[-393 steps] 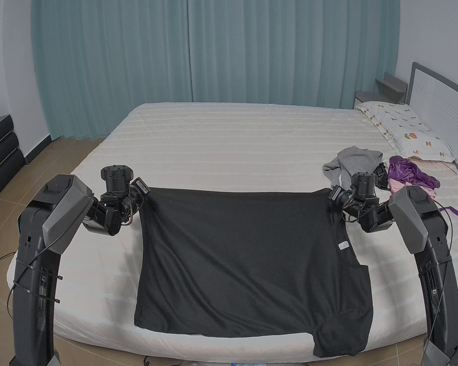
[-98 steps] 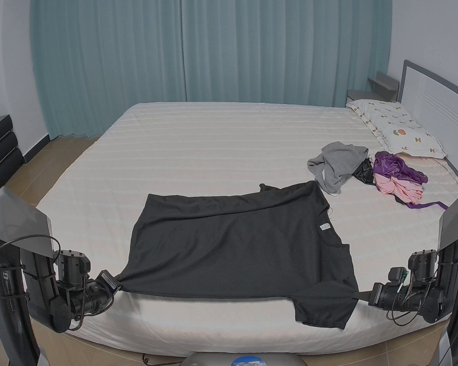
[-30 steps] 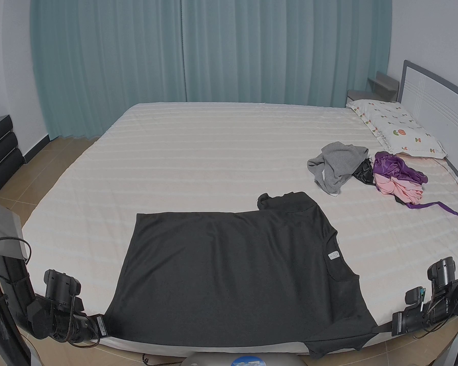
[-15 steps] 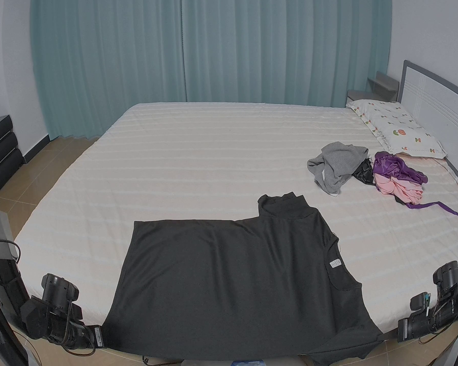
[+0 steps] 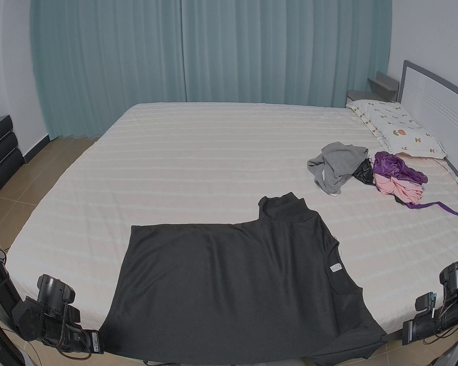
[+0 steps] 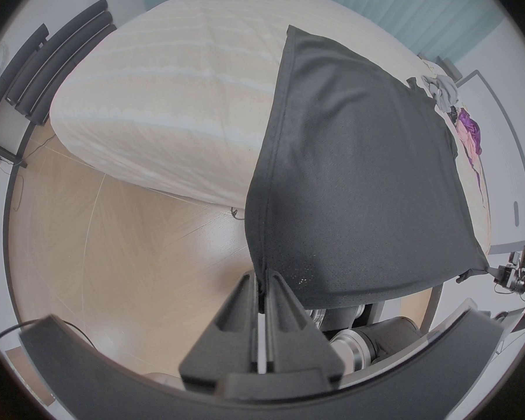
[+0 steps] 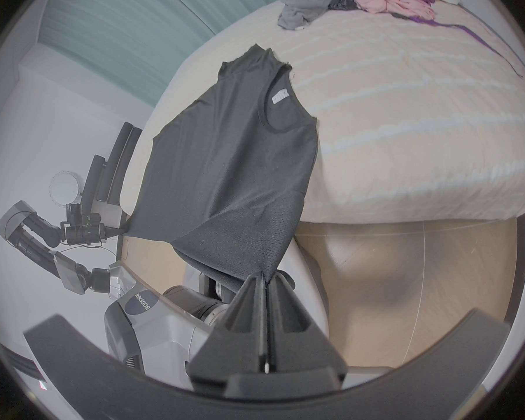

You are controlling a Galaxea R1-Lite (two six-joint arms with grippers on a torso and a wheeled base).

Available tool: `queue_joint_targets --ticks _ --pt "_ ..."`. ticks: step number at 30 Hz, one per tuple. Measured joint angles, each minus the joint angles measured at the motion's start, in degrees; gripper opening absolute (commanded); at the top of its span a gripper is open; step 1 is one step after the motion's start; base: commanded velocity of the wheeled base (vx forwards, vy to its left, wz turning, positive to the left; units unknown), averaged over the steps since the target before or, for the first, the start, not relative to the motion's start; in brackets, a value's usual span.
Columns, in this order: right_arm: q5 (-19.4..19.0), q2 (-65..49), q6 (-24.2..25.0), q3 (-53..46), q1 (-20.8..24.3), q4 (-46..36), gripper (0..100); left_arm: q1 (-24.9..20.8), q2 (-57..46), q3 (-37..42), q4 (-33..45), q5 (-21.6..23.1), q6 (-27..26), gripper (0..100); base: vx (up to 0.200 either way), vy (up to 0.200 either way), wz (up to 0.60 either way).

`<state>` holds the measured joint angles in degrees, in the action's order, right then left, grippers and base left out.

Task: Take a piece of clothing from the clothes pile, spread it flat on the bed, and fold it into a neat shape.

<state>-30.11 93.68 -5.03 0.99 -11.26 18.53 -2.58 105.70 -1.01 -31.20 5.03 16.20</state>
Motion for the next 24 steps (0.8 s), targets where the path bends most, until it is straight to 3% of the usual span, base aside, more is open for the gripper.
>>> queue_joint_targets --ticks 6,17,24 --pt "-0.07 -2.32 0.17 0.02 0.05 0.87 0 -0.24 -1.52 -1.02 -0.5 -0.44 1.58 0 0.0 0.0 0.0" --pt "-0.11 -1.44 1.13 6.14 0.07 1.06 0 -0.28 -2.56 -10.36 -0.46 -0.52 11.68 0 0.0 0.0 0.0" --pt "0.0 0.17 3.43 11.74 1.04 1.17 0 -0.39 -3.41 -13.45 -0.46 -0.57 12.73 0 0.0 0.0 0.0"
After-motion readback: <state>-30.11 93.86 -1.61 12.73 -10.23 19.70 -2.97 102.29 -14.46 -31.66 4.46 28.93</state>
